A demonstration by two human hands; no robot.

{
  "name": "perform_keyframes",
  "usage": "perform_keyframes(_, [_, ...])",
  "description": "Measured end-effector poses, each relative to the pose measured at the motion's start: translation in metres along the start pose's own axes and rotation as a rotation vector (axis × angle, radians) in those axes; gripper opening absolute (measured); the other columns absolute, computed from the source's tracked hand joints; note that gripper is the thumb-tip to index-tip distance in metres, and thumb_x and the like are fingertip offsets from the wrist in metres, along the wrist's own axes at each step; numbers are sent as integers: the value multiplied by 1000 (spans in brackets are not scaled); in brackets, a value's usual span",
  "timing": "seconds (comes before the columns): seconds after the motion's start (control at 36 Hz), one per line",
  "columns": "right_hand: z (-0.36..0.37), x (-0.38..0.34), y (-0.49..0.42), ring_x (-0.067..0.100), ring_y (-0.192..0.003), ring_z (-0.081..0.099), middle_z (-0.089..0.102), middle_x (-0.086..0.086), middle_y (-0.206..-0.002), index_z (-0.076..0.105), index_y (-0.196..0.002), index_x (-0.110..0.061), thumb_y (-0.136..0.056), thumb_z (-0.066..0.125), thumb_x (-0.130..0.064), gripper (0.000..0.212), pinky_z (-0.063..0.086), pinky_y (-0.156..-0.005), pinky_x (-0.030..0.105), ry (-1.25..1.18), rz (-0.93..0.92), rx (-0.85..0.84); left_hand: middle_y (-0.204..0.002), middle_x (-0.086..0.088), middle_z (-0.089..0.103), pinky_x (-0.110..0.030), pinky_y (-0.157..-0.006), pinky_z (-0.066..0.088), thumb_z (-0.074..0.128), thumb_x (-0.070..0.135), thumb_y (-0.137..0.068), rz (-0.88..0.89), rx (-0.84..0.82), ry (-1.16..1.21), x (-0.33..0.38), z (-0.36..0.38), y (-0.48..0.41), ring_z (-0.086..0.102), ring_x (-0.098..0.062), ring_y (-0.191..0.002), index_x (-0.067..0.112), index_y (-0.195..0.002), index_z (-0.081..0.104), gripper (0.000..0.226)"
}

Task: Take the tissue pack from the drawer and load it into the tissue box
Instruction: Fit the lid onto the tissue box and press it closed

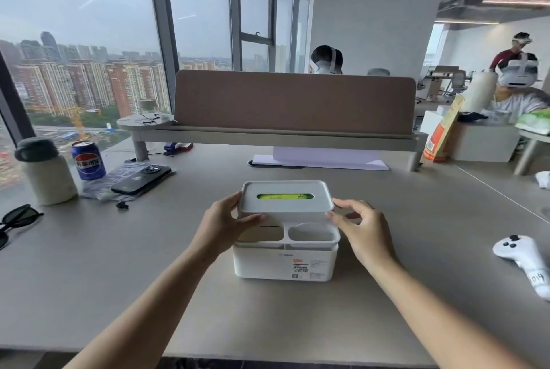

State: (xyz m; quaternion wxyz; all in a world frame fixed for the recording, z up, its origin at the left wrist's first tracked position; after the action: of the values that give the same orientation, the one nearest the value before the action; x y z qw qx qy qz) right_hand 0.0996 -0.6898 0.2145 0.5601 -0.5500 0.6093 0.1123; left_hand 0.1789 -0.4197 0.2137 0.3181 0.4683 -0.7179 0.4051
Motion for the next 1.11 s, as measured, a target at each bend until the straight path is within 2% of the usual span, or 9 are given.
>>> perform_keyframes(0.08, [-2,0,-1,11,-95,62,70,-16,-104,71,-103,-32,-75,78,-30,29,46,-74,25,-10,8,-32,-97,18,75,-35,-83,57,80,52,-64,-11,-13,0,-1,-1,-1,70,-5,-90,39,-110,68,49])
perform_keyframes(0.22, [2,-7,2,1,-114,56,64,-17,-122,69,-116,-28,-78,77,-28,40,32,-90,1,131,-92,-139,-109,19,73,-30,-82,54,82,49,-67,-4,-28,-16,-2,-3,-1,69,-6,-100,42,-113,66,49])
perform_keyframes(0.33, [5,0,5,5,-115,58,63,-16,-124,68,-117,-30,-77,76,-31,40,35,-90,9,173,-101,-169,-144,9,50,-30,-103,41,82,46,-70,-24,-12,-94,-4,-5,0,48,-15,-133,28,-149,36,93])
perform_keyframes(0.5, [5,7,4,4,-115,58,63,-17,-124,68,-116,-31,-79,74,-37,38,42,-95,19,96,-79,-170,-146,4,51,-25,-91,38,76,46,-75,-11,-10,-132,-4,-2,3,49,-20,-132,33,-148,36,84])
perform_keyframes(0.72, [7,9,1,4,-122,53,64,-13,-125,72,-107,-33,-82,71,-30,26,40,-106,30,77,-137,-145,-149,8,46,-22,-95,37,77,49,-73,7,-28,-129,-5,-4,2,42,-14,-138,37,-147,36,86])
perform_keyframes(0.86, [11,10,5,-3,-114,53,63,-23,-122,71,-104,-35,-86,66,-29,20,35,-94,8,28,-125,-117,-153,8,41,-29,-110,38,77,52,-72,-5,-40,-84,-8,-4,3,34,-10,-143,45,-146,34,86])
perform_keyframes(0.94, [8,6,3,-2,-111,53,65,-24,-118,73,-101,-35,-82,67,-38,20,34,-89,4,17,-93,-123,-155,7,39,-33,-113,37,76,57,-69,2,-51,-103,-8,-5,3,33,-10,-143,45,-146,34,88])
perform_keyframes(1.06, [1,-9,-12,6,-104,58,71,-19,-103,76,-89,-31,-78,72,-40,15,42,-94,23,57,-88,-94,-156,12,36,-36,-114,35,63,77,-63,33,-63,-198,1,-10,-2,37,-12,-142,37,-143,45,91])
perform_keyframes(1.11, [6,-19,-21,8,-106,57,69,-17,-105,74,-97,-32,-79,72,-40,20,43,-94,27,159,-136,-130,-154,10,41,-37,-112,36,55,80,-66,62,-36,-246,8,-15,-7,41,-13,-139,32,-134,57,84])
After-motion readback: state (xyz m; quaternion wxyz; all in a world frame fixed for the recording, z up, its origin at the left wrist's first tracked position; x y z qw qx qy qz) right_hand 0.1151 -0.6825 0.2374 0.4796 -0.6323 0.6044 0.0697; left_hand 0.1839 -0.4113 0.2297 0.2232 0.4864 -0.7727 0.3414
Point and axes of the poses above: each hand's wrist, its own y-axis away from the middle knuckle, its own z-axis out of the palm, x = y × z, the point moved 6 cm from there along -y, towards the middle knuckle
